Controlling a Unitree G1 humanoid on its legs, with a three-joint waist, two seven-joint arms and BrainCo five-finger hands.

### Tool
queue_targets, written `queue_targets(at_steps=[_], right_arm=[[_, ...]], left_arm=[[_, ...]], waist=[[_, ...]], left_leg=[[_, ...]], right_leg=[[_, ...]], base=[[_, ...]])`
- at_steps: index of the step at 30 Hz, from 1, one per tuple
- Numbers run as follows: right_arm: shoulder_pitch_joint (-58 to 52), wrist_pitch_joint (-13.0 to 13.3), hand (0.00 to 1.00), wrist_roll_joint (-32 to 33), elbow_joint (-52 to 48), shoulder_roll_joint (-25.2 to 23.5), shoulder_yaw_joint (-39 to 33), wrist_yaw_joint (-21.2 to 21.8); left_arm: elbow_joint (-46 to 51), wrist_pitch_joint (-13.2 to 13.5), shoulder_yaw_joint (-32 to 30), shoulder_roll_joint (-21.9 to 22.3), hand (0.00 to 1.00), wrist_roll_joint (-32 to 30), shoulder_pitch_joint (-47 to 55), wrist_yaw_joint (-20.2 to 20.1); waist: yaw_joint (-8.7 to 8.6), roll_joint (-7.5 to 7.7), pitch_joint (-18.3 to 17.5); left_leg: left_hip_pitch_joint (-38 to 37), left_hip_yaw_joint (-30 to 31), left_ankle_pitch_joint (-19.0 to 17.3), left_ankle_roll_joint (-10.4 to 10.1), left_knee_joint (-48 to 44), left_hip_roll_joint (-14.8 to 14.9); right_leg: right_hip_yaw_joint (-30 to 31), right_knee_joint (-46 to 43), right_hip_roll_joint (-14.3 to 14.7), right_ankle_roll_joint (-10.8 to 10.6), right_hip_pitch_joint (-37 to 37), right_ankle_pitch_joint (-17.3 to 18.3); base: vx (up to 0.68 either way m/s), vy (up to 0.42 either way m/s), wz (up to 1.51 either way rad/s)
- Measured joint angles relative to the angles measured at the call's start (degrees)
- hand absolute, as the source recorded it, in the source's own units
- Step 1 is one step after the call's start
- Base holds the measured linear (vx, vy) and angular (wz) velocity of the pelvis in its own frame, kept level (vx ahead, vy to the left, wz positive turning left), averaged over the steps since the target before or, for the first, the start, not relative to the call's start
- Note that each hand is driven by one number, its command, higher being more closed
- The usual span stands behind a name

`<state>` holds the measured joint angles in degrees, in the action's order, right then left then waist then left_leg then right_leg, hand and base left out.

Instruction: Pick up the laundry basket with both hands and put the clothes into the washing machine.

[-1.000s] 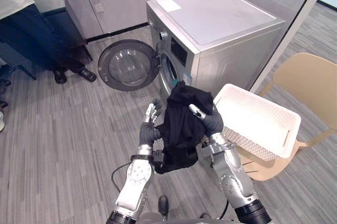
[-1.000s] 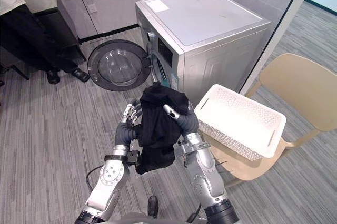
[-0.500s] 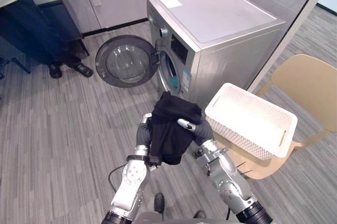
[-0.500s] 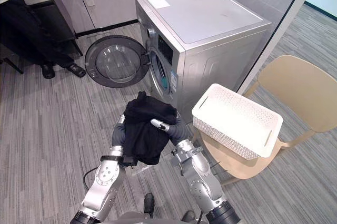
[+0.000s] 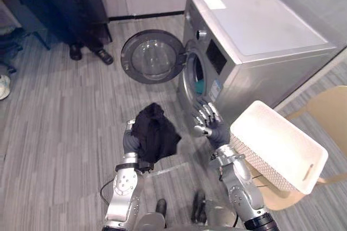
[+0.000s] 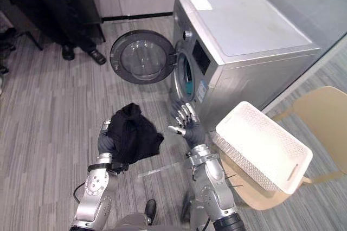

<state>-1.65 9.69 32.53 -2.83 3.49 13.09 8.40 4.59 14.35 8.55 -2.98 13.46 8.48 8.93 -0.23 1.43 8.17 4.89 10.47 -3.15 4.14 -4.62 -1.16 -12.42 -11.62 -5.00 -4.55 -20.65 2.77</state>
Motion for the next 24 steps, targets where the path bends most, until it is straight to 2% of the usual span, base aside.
queue_targets(at_steps=[2,3,4,5,6,7,8,9,10,11,13,15,16,17,18,19,20,21,22,23,24], right_arm=[[-0.9,0.02,0.0,-1.22,-0.72,0.1,-3.0,-1.14],[-2.46,0.0,0.0,-1.59,-1.59,0.2,-3.66,-1.45],[-3.49,-0.05,0.0,-1.61,-2.39,0.37,-3.74,-1.48],[-5.91,-0.14,0.0,-1.67,-5.12,0.53,-3.35,-1.47],[-7.19,-0.11,0.0,-1.68,-7.93,0.37,-3.34,-1.64],[-7.69,-0.11,0.0,-1.68,-9.17,0.31,-3.18,-1.99],[-8.68,-0.1,0.0,-1.69,-11.15,0.34,-3.06,-2.1],[-9.81,0.11,0.0,-1.77,-13.03,0.12,-2.91,-2.2],[-10.41,0.15,0.0,-2.16,-13.9,-0.17,-2.84,-2.49],[-11.61,0.58,0.0,-3.5,-14.98,-0.87,-3.43,-3.01],[-12.24,0.5,0.0,-4.47,-15.05,-0.93,-4.16,-3.75],[-12.7,0.31,0.0,-6.87,-14.4,-0.99,-5.3,-4.84],[-12.89,0.06,0.0,-9.0,-13.49,-1.02,-5.95,-5.75],[-13.12,0.03,0.0,-10.79,-12.26,-1.13,-7.27,-6.34],[-13.26,0.04,0.0,-11.33,-11.48,-1.04,-7.97,-6.31],[-13.35,0.1,0.0,-12.94,-10.62,-0.57,-8.17,-6.55],[-14.24,0.08,0.0,-15.3,-8.58,-0.67,-8.31,-6.94],[-14.87,-0.07,0.0,-15.86,-7.94,-0.74,-8.59,-6.94],[-15.3,-0.31,0.0,-17.34,-5.8,-0.67,-8.94,-6.89],[-15.87,-1.13,0.0,-18.37,-2.28,-2.07,-8.96,-6.87],[-16.59,-1.52,0.0,-19.89,0.92,-3.12,-9.27,-6.89]], left_arm=[[-0.01,-0.2,-0.14,-0.12,1.0,-0.02,0.13,0.0],[0.13,-0.23,-0.03,0.57,1.0,-0.01,1.11,-0.12],[0.73,-0.2,-0.1,1.01,1.0,0.01,2.18,-0.16],[2.75,-0.12,-0.13,1.88,1.0,0.23,5.12,-0.26],[4.0,-0.05,-0.11,3.15,1.0,1.23,6.71,-0.87],[4.1,-0.04,-0.12,3.88,1.0,1.92,6.98,-1.3],[4.11,-0.08,-0.13,4.93,1.0,2.4,7.73,-1.42],[4.1,-0.17,0.15,5.07,1.0,2.67,8.63,-1.57],[4.1,-0.36,0.5,5.0,1.0,2.78,8.84,-1.84],[4.11,-0.52,0.77,5.11,1.0,2.78,8.86,-2.66],[4.39,-0.61,0.64,5.93,1.0,2.78,8.75,-3.07],[4.52,-0.82,0.3,6.2,1.0,2.74,8.65,-3.89],[4.54,-1.24,0.39,6.22,1.0,2.65,8.49,-3.91],[4.59,-1.51,0.43,6.08,1.0,2.39,8.11,-3.85],[4.6,-1.55,0.49,6.01,1.0,2.17,7.87,-3.82],[4.61,-1.59,0.67,5.88,1.0,1.85,7.78,-3.77],[4.61,-1.66,1.35,5.76,1.0,1.65,7.96,-3.76],[4.58,-1.66,2.21,5.74,1.0,1.65,8.09,-3.76],[4.55,-1.68,2.72,5.75,1.0,1.59,8.36,-3.83],[3.98,-1.88,2.87,4.39,1.0,1.48,7.95,-3.87],[3.54,-2.12,3.08,3.27,1.0,1.38,7.79,-3.91]], waist=[[-0.69,1.56,0.66],[-1.51,0.52,0.62],[-1.55,-0.26,0.49],[-1.3,-1.36,0.31],[-1.68,-3.25,-0.12],[-1.62,-3.4,-0.11],[-0.71,-3.52,-0.06],[0.58,-3.65,-0.09],[1.02,-3.62,-0.11],[1.02,-3.19,-0.28],[1.3,-2.88,-0.49],[1.56,-2.9,-0.45],[1.9,-2.81,-0.42],[2.6,-2.25,-0.43],[2.69,-1.97,-0.42],[2.71,-1.93,-0.46],[2.74,-2.8,-1.49],[2.82,-3.59,-2.17],[2.91,-4.17,-3.13],[2.73,-2.14,-3.67],[2.61,-0.35,-4.31]], left_leg=[[-1.42,2.43,-3.19,-1.02,-2.51,-3.15],[-1.99,4.35,-6.82,-1.0,-5.64,-3.2],[-2.76,4.93,-8.24,-1.04,-6.38,-2.45],[-2.83,4.59,-10.61,-3.79,-11.44,-0.82],[2.5,2.13,-12.18,-7.76,-26.59,1.21],[5.07,0.3,-11.11,-9.55,-33.48,2.52],[8.43,-4.07,-6.99,-11.11,-44.11,6.49],[10.38,-9.14,-6.2,-9.95,-52.72,11.09],[11.32,-11.33,-6.85,-8.91,-55.77,12.71],[13.59,-15.2,-8.48,-6.8,-58.77,14.6],[16.68,-20.06,-10.58,-3.83,-57.07,16.27],[18.79,-22.02,-10.97,-3.34,-48.37,16.69],[18.91,-21.3,-10.68,-3.82,-38.9,15.86],[18.67,-18.95,-9.36,-5.85,-29.51,14.01],[18.68,-17.03,-8.44,-7.23,-25.35,12.81],[18.57,-14.33,-6.85,-9.05,-20.34,11.49],[18.05,-11.07,-2.98,-9.71,-13.67,10.91],[17.81,-10.35,-1.06,-9.38,-12.29,11.04],[17.66,-9.93,4.8,-9.82,-13.75,11.11],[17.53,-12.79,2.55,-8.95,-17.92,9.72],[17.14,-15.2,0.04,-7.7,-19.41,8.59]], right_leg=[[3.26,2.57,-1.96,0.45,-0.73,-1.84],[3.45,-1.1,-1.79,2.88,-0.33,-4.07],[2.41,-2.86,-1.34,3.09,0.13,-3.84],[0.56,-3.97,-0.4,3.88,1.86,-3.04],[-1.13,-4.1,2.02,5.51,3.63,-1.04],[-1.72,-3.89,3.23,6.28,4.93,-0.18],[-1.89,-3.0,6.0,7.67,8.51,1.33],[-1.65,-2.62,8.12,8.81,12.1,2.56],[-1.64,-2.56,8.68,9.37,13.71,3.55],[-1.36,-2.25,8.86,9.73,16.09,5.2],[-0.16,-0.11,8.67,9.82,19.05,5.62],[0.68,2.56,8.12,9.76,22.23,5.57],[1.29,3.32,7.5,9.73,24.07,5.58],[1.87,3.3,6.24,8.32,25.6,6.42],[2.36,3.3,5.49,7.12,26.46,7.13],[3.03,3.27,4.84,5.39,27.62,8.15],[3.8,3.26,4.44,2.38,29.43,9.96],[4.6,3.19,4.39,0.98,29.78,10.87],[6.22,2.58,3.67,-0.64,30.68,12.59],[7.89,-0.36,0.36,-1.93,30.21,13.95],[9.15,-5.62,-1.74,-2.08,27.13,13.92]], base=[[0.28,-0.225,0.97],[0.42,-0.3,0.8],[0.41,-0.242,0.67],[0.6,-0.229,0.44],[0.52,-0.178,0.33],[0.61,-0.24,0.08],[0.49,-0.218,-0.31],[0.49,-0.202,-0.35],[0.48,-0.155,-0.21],[0.38,-0.104,0.01],[0.45,-0.075,-0.17],[0.44,0.001,-0.24],[0.42,0.085,-0.27],[0.42,0.114,-0.32],[0.42,0.165,-0.32],[0.52,0.286,-0.37],[0.52,0.326,-0.41],[0.52,0.402,-0.58],[0.43,0.358,-0.68],[0.51,0.426,-0.89],[0.42,0.34,-0.87]])
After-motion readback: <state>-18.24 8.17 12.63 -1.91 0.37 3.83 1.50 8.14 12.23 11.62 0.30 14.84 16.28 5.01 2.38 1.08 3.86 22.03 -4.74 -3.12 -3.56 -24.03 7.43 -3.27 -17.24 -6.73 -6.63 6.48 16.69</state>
